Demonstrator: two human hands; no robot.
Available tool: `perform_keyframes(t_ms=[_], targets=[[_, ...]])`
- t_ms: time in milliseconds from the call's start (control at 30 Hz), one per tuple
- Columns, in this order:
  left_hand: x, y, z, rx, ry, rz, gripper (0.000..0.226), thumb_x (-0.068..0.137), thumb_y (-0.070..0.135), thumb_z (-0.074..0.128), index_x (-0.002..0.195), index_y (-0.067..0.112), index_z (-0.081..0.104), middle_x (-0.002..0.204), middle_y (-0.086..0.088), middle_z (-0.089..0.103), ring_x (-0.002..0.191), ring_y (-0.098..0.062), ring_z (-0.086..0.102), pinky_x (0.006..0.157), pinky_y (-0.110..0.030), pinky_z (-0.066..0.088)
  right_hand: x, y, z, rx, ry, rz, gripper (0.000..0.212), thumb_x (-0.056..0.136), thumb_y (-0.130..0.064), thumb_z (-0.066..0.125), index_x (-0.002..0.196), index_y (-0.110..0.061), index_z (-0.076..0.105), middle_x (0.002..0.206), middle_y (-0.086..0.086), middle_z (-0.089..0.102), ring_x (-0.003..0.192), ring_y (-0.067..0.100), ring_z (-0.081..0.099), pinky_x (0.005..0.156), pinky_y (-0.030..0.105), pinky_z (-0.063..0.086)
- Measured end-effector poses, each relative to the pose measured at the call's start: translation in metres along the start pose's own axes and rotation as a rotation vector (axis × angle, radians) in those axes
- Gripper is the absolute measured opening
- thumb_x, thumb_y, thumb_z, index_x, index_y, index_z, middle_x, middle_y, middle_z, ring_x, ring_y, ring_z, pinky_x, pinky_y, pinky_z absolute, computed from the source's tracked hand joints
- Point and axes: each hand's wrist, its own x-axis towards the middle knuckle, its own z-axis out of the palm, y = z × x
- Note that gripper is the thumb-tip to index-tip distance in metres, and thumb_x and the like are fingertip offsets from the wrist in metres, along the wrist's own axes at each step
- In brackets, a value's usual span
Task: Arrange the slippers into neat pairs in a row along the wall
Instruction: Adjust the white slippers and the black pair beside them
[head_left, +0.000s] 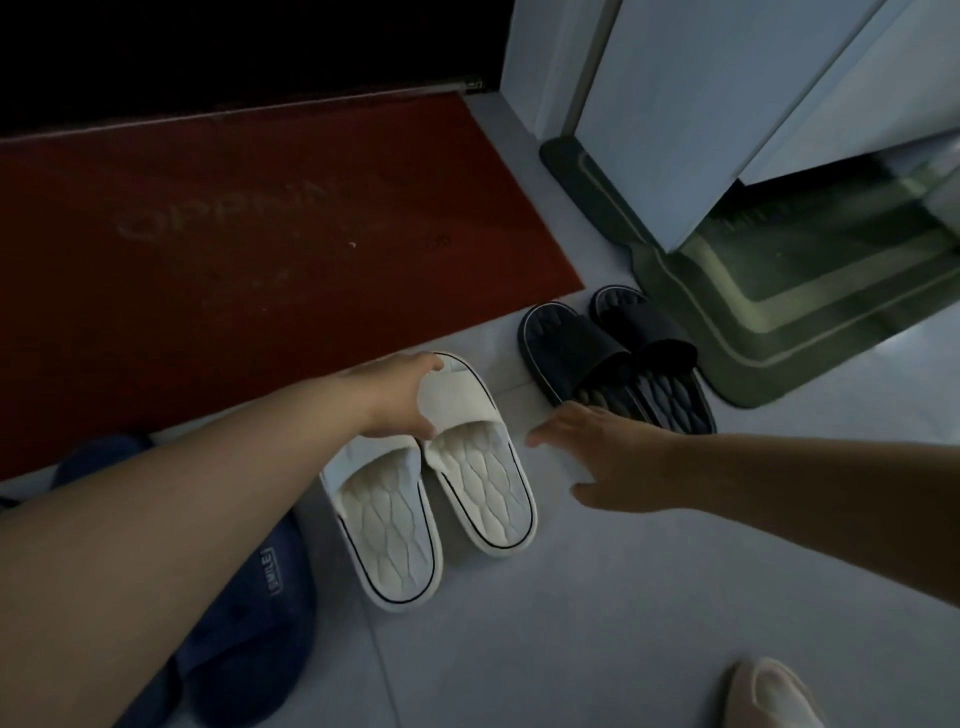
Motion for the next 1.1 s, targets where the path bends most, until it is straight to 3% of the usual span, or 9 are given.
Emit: perform_keyframes(t_ms=[133, 300, 433, 567, 667, 800, 967, 1100], targets=[[0.003, -0.018, -0.001, 0.047, -0.023, -0.015, 0.089, 0.074, 0.030, 0.075, 0.146, 0.024, 0.022, 0.152, -0.005, 0.031, 0.134, -0.028, 0.038, 0.108, -0.042, 0.039, 0.009, -0.016, -0.002, -0.042, -0.005, 0.013, 0.065, 0.087, -0.021, 0.058, 0.143, -0.030, 0.027, 0.146, 0.001, 0.028, 0.136, 0.021, 0.030, 0.111, 0.037, 0.034], [0.005, -0.032, 0.009, 0.271, -0.075, -0.060, 0.104, 0.073, 0.041, 0.073, 0.149, 0.024, 0.006, 0.158, -0.007, 0.012, 0.144, -0.032, 0.019, 0.115, -0.045, 0.029, 0.050, -0.025, 0.002, 0.230, 0.164, 0.256, 0.080, 0.084, -0.027, 0.064, 0.147, -0.029, 0.014, 0.151, 0.007, 0.022, 0.131, 0.030, 0.039, 0.101, 0.040, 0.041], [0.009, -0.036, 0.017, 0.348, -0.155, -0.142, 0.116, 0.069, 0.044, 0.075, 0.149, 0.021, -0.005, 0.157, -0.011, 0.011, 0.143, -0.035, 0.018, 0.113, -0.047, 0.032, 0.072, -0.029, 0.017, 0.286, 0.171, 0.289, 0.080, 0.087, -0.019, 0.058, 0.148, -0.030, 0.008, 0.155, 0.008, 0.020, 0.132, 0.032, 0.040, 0.101, 0.040, 0.041], [0.008, -0.038, 0.021, 0.363, -0.180, -0.209, 0.104, 0.076, 0.039, 0.072, 0.149, 0.017, 0.002, 0.149, -0.016, 0.025, 0.133, -0.035, 0.035, 0.104, -0.043, 0.043, 0.085, -0.038, 0.033, 0.348, 0.234, 0.271, 0.064, 0.093, -0.011, 0.043, 0.146, -0.036, 0.017, 0.151, 0.007, 0.033, 0.104, 0.026, 0.059, 0.075, 0.032, 0.049], [0.007, -0.043, 0.022, 0.335, -0.115, -0.206, 0.086, 0.082, 0.036, 0.065, 0.146, 0.012, 0.013, 0.149, -0.016, 0.025, 0.132, -0.034, 0.036, 0.104, -0.040, 0.042, 0.094, -0.039, 0.041, 0.367, 0.328, 0.323, 0.060, 0.093, -0.006, 0.040, 0.143, -0.038, 0.026, 0.143, 0.008, 0.044, 0.091, 0.023, 0.059, 0.064, 0.028, 0.049], [0.005, -0.047, 0.020, 0.251, -0.075, -0.180, 0.092, 0.079, 0.044, 0.065, 0.147, 0.011, 0.012, 0.153, -0.015, 0.017, 0.139, -0.034, 0.024, 0.110, -0.040, 0.036, 0.098, -0.034, 0.049, 0.370, 0.368, 0.362, 0.057, 0.092, -0.006, 0.040, 0.142, -0.033, 0.028, 0.130, 0.012, 0.055, 0.099, 0.029, 0.060, 0.069, 0.029, 0.043], [0.004, -0.045, 0.017, 0.174, -0.004, -0.139, 0.098, 0.077, 0.045, 0.067, 0.148, 0.012, 0.008, 0.154, -0.016, 0.014, 0.141, -0.033, 0.019, 0.115, -0.042, 0.029, 0.098, -0.026, 0.054, 0.462, 0.486, 0.383, 0.039, 0.098, -0.019, 0.033, 0.134, -0.030, 0.043, 0.109, 0.012, 0.065, 0.073, 0.022, 0.055, 0.062, 0.027, 0.040], [0.006, -0.044, 0.017, 0.134, 0.069, -0.122, 0.103, 0.077, 0.045, 0.068, 0.149, 0.014, 0.002, 0.154, -0.016, 0.016, 0.141, -0.034, 0.019, 0.113, -0.042, 0.028, 0.097, -0.020, 0.054, 0.459, 0.539, 0.370, 0.036, 0.098, -0.024, 0.035, 0.132, -0.027, 0.048, 0.114, 0.012, 0.066, 0.095, 0.030, 0.062, 0.076, 0.031, 0.048]])
